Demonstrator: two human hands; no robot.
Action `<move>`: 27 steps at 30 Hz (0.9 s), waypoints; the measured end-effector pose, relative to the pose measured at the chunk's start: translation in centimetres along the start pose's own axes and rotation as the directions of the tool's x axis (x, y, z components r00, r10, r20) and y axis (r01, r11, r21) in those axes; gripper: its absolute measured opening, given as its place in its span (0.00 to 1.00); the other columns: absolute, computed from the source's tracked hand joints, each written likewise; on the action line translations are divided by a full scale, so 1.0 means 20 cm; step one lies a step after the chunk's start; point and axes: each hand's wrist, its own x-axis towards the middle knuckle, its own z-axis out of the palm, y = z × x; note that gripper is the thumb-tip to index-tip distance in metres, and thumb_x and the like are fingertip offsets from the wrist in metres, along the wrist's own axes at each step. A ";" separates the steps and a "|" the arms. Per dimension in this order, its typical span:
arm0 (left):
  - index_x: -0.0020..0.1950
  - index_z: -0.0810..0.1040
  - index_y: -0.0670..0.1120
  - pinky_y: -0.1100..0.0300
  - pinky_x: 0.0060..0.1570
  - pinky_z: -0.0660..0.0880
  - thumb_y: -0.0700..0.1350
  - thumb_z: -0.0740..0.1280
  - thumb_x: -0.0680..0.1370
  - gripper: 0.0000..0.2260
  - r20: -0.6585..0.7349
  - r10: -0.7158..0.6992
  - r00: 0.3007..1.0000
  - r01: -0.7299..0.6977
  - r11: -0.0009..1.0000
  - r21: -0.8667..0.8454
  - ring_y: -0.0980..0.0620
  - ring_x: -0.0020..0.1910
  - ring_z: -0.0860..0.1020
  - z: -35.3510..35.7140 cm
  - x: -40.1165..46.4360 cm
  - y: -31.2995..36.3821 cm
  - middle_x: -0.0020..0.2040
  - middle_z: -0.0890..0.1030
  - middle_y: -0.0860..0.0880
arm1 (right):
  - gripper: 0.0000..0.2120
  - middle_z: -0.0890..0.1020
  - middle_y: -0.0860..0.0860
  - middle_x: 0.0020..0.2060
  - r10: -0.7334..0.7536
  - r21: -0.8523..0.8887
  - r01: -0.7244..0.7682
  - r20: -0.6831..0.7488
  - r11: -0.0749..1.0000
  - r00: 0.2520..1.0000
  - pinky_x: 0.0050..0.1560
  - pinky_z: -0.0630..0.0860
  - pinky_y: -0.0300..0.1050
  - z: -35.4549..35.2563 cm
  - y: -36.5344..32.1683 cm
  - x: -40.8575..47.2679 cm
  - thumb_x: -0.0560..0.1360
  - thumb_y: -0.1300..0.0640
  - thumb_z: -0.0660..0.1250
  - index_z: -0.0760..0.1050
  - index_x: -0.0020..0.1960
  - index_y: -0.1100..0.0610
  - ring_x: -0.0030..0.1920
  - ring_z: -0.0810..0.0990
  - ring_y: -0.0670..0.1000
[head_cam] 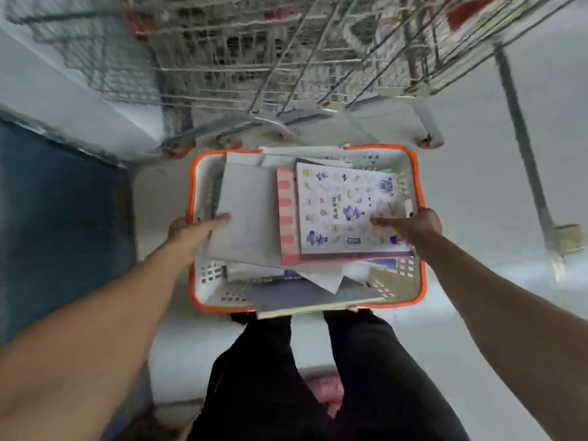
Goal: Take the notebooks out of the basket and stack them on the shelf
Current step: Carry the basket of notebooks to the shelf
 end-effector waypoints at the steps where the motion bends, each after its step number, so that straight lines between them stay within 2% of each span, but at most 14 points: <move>1: 0.51 0.83 0.41 0.55 0.44 0.81 0.54 0.84 0.55 0.30 0.013 0.012 1.000 -0.013 0.999 0.032 0.48 0.41 0.84 0.14 0.00 0.06 0.45 0.86 0.44 | 0.43 0.84 0.53 0.40 0.032 0.048 -0.032 -0.001 0.998 0.999 0.41 0.82 0.49 -0.12 0.08 0.06 0.43 0.34 0.83 0.79 0.48 0.59 0.42 0.84 0.54; 3: 0.53 0.83 0.42 0.52 0.48 0.81 0.56 0.85 0.49 0.37 0.073 -0.005 0.997 -0.004 0.992 0.123 0.47 0.45 0.85 0.44 -0.04 0.19 0.47 0.86 0.46 | 0.40 0.84 0.54 0.41 0.089 0.146 -0.089 0.011 0.985 0.996 0.36 0.79 0.45 -0.35 0.23 0.17 0.46 0.37 0.84 0.79 0.49 0.60 0.39 0.83 0.52; 5: 0.51 0.82 0.41 0.49 0.50 0.81 0.56 0.85 0.47 0.38 0.117 0.018 0.993 -0.042 0.978 0.203 0.47 0.45 0.85 0.76 -0.12 0.33 0.46 0.86 0.46 | 0.37 0.84 0.54 0.41 0.151 0.231 -0.151 0.018 0.961 0.988 0.32 0.76 0.42 -0.60 0.37 0.27 0.49 0.42 0.86 0.79 0.49 0.61 0.37 0.83 0.52; 7: 0.50 0.82 0.41 0.49 0.49 0.81 0.53 0.85 0.50 0.33 0.170 0.030 0.985 -0.072 0.966 0.250 0.46 0.44 0.85 1.09 -0.20 0.46 0.45 0.86 0.45 | 0.37 0.84 0.54 0.41 0.212 0.296 -0.207 0.016 0.932 0.977 0.35 0.79 0.45 -0.84 0.51 0.38 0.48 0.42 0.86 0.78 0.49 0.61 0.37 0.84 0.53; 10: 0.53 0.83 0.43 0.46 0.49 0.81 0.56 0.86 0.46 0.39 0.279 0.021 0.960 -0.114 0.940 0.321 0.46 0.45 0.85 1.56 -0.24 0.64 0.47 0.86 0.45 | 0.36 0.84 0.54 0.42 0.299 0.366 -0.272 -0.019 0.890 0.954 0.44 0.83 0.51 -1.17 0.67 0.51 0.46 0.41 0.86 0.77 0.46 0.58 0.40 0.85 0.56; 16: 0.63 0.76 0.44 0.44 0.49 0.81 0.57 0.86 0.47 0.48 0.421 -0.065 0.905 -0.144 0.884 0.445 0.45 0.48 0.85 2.46 -0.16 0.96 0.55 0.84 0.45 | 0.40 0.84 0.55 0.40 0.451 0.479 -0.371 -0.059 0.796 0.891 0.39 0.81 0.49 -1.77 0.85 0.80 0.47 0.42 0.86 0.79 0.50 0.62 0.35 0.82 0.55; 19: 0.66 0.72 0.45 0.47 0.47 0.82 0.60 0.85 0.42 0.56 0.422 -0.049 0.905 -0.167 0.872 0.460 0.47 0.50 0.83 2.92 -0.07 1.12 0.57 0.82 0.47 | 0.43 0.85 0.56 0.39 0.510 0.533 -0.408 -0.052 0.741 0.859 0.45 0.84 0.54 -2.05 0.90 1.00 0.40 0.40 0.86 0.80 0.48 0.61 0.38 0.85 0.57; 20: 0.67 0.73 0.45 0.47 0.46 0.82 0.60 0.85 0.41 0.56 0.434 -0.048 0.900 -0.178 0.867 0.465 0.46 0.50 0.83 3.08 -0.13 1.19 0.58 0.82 0.47 | 0.42 0.85 0.55 0.38 0.524 0.551 -0.410 -0.059 0.727 0.850 0.46 0.83 0.53 -2.15 0.92 1.08 0.40 0.40 0.86 0.80 0.47 0.61 0.37 0.84 0.57; 22: 0.63 0.75 0.43 0.49 0.44 0.82 0.57 0.86 0.46 0.49 0.455 -0.060 0.888 -0.197 0.846 0.496 0.46 0.47 0.84 3.37 -0.42 1.37 0.54 0.83 0.45 | 0.36 0.82 0.55 0.36 0.538 0.576 -0.406 -0.071 0.709 0.840 0.44 0.80 0.51 -2.36 0.92 1.23 0.46 0.43 0.86 0.79 0.46 0.61 0.35 0.79 0.55; 24: 0.54 0.77 0.41 0.56 0.34 0.82 0.51 0.85 0.58 0.32 0.490 -0.031 0.871 -0.240 0.844 0.480 0.48 0.41 0.83 3.68 -0.60 1.51 0.45 0.84 0.45 | 0.34 0.81 0.55 0.35 0.553 0.599 -0.415 -0.057 0.685 0.831 0.45 0.81 0.52 -2.58 0.95 1.40 0.47 0.43 0.86 0.79 0.45 0.61 0.34 0.79 0.56; 25: 0.52 0.77 0.41 0.57 0.30 0.81 0.48 0.84 0.61 0.26 0.507 -0.031 0.861 -0.252 0.841 0.479 0.49 0.39 0.83 3.84 -0.67 1.58 0.43 0.83 0.45 | 0.35 0.82 0.55 0.35 0.568 0.607 -0.424 -0.056 0.672 0.821 0.46 0.81 0.53 -2.69 0.98 1.48 0.46 0.41 0.86 0.79 0.44 0.61 0.34 0.80 0.56; 26: 0.53 0.77 0.41 0.56 0.30 0.81 0.48 0.84 0.60 0.28 0.515 -0.044 0.856 -0.257 0.828 0.498 0.48 0.39 0.84 4.01 -0.71 1.66 0.43 0.84 0.44 | 0.35 0.82 0.55 0.34 0.579 0.615 -0.427 -0.060 0.663 0.813 0.45 0.82 0.53 -2.79 1.01 1.56 0.46 0.40 0.85 0.79 0.43 0.61 0.33 0.79 0.56; 27: 0.55 0.77 0.41 0.51 0.35 0.82 0.51 0.85 0.56 0.34 0.510 -0.059 0.858 -0.266 0.798 0.540 0.46 0.41 0.85 4.18 -0.72 1.73 0.46 0.85 0.43 | 0.36 0.82 0.55 0.34 0.585 0.628 -0.430 -0.049 0.648 0.810 0.45 0.82 0.53 -2.89 1.04 1.65 0.46 0.40 0.85 0.79 0.43 0.61 0.33 0.79 0.56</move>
